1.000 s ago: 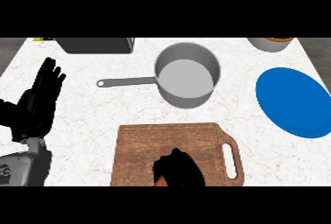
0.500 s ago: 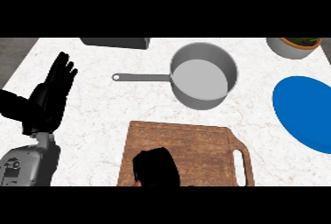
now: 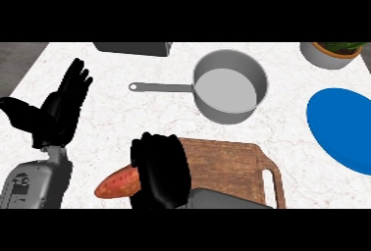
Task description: Pick the sweet potato from the cutting board and place it in the pot
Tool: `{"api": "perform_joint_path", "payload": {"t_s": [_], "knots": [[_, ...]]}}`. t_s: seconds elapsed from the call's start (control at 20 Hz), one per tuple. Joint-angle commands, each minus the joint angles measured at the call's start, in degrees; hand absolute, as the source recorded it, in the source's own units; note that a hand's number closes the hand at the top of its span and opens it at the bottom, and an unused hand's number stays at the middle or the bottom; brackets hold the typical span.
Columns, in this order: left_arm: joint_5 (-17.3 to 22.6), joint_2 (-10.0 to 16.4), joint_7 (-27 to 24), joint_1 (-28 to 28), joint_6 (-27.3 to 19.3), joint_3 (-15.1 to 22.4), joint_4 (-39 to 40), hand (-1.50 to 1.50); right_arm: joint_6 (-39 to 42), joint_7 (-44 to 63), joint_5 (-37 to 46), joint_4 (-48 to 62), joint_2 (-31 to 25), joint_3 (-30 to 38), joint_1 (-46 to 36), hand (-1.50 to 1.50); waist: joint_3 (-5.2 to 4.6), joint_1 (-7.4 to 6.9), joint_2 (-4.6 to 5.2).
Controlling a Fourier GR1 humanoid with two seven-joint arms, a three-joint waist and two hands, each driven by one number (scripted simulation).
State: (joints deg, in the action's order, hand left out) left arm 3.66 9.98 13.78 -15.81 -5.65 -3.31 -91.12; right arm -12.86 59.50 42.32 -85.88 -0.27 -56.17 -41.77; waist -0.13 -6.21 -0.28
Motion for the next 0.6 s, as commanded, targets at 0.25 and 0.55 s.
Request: {"api": "perform_joint_path", "payload": {"t_s": [0.25, 0.55], "knots": [[-0.43, -0.05, -0.77, 0.56, -0.26, -0.34, 1.57, 0.0, -11.51, 15.16, 12.12, 3.06, 0.25, 5.27, -15.32, 1.5, -0.14, 1.02, -0.43], [-0.26, -0.72, 0.25, -0.95, -0.76, -0.03, 1.04, 0.0, -11.73, 21.49, 13.51, 6.59, 0.23, 8.16, -20.07, 1.5, -0.06, 1.56, -0.13]]}}
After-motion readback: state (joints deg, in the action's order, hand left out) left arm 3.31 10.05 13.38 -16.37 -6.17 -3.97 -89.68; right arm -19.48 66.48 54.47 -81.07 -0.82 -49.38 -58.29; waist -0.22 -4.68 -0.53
